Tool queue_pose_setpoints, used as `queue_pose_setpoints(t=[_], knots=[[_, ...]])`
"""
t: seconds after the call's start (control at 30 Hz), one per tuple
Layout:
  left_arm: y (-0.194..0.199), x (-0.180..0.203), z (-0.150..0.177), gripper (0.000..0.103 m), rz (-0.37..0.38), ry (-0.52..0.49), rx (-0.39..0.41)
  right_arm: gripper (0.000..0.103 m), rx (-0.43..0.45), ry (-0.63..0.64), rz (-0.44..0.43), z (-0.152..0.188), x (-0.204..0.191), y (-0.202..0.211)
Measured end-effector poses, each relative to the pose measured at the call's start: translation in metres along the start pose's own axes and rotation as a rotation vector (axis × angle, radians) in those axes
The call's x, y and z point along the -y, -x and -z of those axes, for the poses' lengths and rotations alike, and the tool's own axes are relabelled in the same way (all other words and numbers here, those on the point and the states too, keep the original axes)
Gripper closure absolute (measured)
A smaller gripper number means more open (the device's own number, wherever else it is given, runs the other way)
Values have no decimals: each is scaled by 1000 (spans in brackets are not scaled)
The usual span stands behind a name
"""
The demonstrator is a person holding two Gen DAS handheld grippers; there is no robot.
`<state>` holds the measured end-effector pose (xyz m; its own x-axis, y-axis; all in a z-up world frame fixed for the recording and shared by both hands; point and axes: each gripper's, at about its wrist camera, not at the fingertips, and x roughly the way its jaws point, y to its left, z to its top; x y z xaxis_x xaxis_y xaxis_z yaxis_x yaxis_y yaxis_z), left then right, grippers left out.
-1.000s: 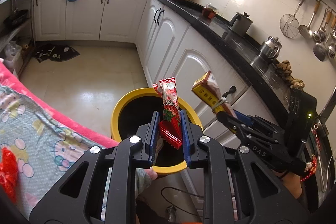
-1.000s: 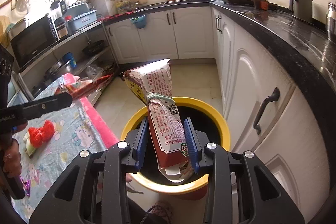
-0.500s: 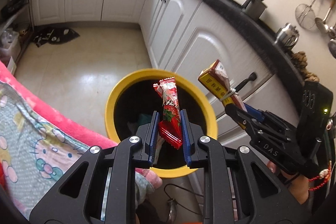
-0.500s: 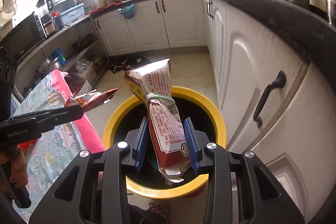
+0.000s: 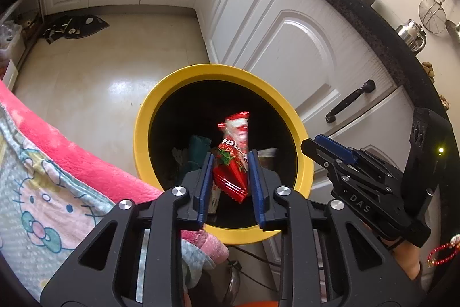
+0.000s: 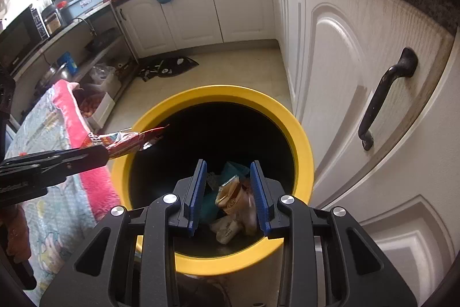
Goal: Collect trash
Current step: 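Open both tools to drop the packet and wrapper into the bin, then move both open tools back over the table toward the red plastic bag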
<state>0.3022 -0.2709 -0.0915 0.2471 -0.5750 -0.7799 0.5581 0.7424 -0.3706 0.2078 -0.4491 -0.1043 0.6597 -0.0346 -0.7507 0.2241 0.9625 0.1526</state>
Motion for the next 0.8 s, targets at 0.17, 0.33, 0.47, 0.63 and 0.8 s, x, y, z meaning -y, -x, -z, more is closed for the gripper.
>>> queue_pose_setpoints(t=[0.17, 0.33, 0.47, 0.63, 0.8], knots=[[-1, 0, -2, 58, -8, 12, 1, 72, 4, -24, 9, 1, 6, 1], [6, -5, -1, 42, -43, 23, 13, 67, 10, -33, 14, 4, 10, 8], [17, -10, 0, 27, -74, 30, 31, 60, 21, -35, 14, 7, 10, 15], [33, -15, 3, 11, -118, 40, 61, 49, 40, -31, 14, 9, 6, 25], [50, -22, 7, 11, -159, 61, 92, 37, 59, -27, 18, 8, 1, 32]])
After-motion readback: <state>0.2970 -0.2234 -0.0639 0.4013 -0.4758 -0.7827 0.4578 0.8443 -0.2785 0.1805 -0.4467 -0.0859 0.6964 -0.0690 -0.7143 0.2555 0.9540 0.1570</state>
